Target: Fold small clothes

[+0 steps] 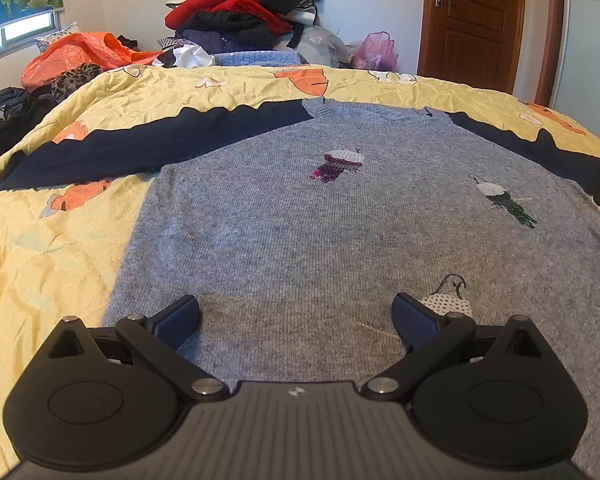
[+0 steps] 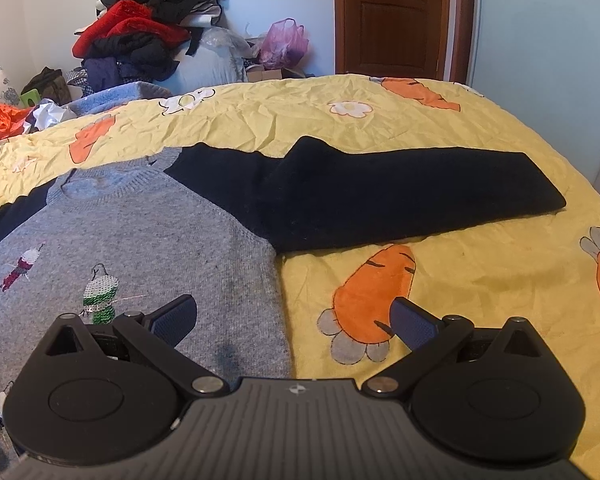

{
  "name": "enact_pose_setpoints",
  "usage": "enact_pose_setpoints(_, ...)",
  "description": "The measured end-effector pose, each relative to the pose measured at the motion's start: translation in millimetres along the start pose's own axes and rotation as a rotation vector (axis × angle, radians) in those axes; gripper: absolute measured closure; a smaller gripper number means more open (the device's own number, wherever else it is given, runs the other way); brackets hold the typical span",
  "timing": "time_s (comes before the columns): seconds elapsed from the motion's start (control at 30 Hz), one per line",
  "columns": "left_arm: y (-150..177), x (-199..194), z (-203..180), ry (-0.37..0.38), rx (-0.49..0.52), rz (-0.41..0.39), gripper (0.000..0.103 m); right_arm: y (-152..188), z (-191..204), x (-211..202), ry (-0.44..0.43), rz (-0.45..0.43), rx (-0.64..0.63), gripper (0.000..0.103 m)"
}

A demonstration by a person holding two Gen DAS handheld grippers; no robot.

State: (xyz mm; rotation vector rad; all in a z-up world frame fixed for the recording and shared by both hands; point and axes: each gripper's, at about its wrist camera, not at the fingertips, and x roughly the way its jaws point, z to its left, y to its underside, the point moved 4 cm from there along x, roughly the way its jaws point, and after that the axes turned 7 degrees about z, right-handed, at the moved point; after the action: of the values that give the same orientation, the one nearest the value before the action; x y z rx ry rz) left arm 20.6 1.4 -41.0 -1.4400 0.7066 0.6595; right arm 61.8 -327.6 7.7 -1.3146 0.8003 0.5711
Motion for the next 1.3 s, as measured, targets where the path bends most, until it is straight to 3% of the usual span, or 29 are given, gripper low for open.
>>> enact_pose_setpoints(0.57,0,0,1,0.002,0.000,-0.003,0.000,-3,-10,8,-0.004,0.001,0.015,0.000)
enact_pose_setpoints(0.67,0,0,1,0.002,0.000,-0.003,0.000,-12,-27,4,-0.034,-0.060,0.043,0.000)
enact_pose_setpoints(0.73,0,0,1,0.003,0.000,-0.003,0.000,-24,-57,1,-0.141,-0.126,0.142,0.000)
enact_pose_setpoints(0.83,0,0,0,0.003,-0.001,-0.004,0.000,-40,-128,17,-0.316,-0.154,0.446,0.001)
enact_pose_setpoints(0.9,0,0,0,0.002,-0.001,-0.006,0.000,-45,-177,33,-0.346,-0.158,0.650,0.006)
enact_pose_setpoints(1.0,0,0,0,0.002,-0.001,-0.010,0.000,-46,-235,51,-0.309,-0.188,0.844,0.011)
enact_pose_setpoints(1.1,0,0,0,0.002,-0.002,-0.012,0.000,-45,-262,63,-0.363,-0.203,0.950,0.012)
enact_pose_setpoints(1.3,0,0,0,0.004,-0.002,-0.015,0.000,-55,-279,77,-0.366,-0.261,0.987,0.017)
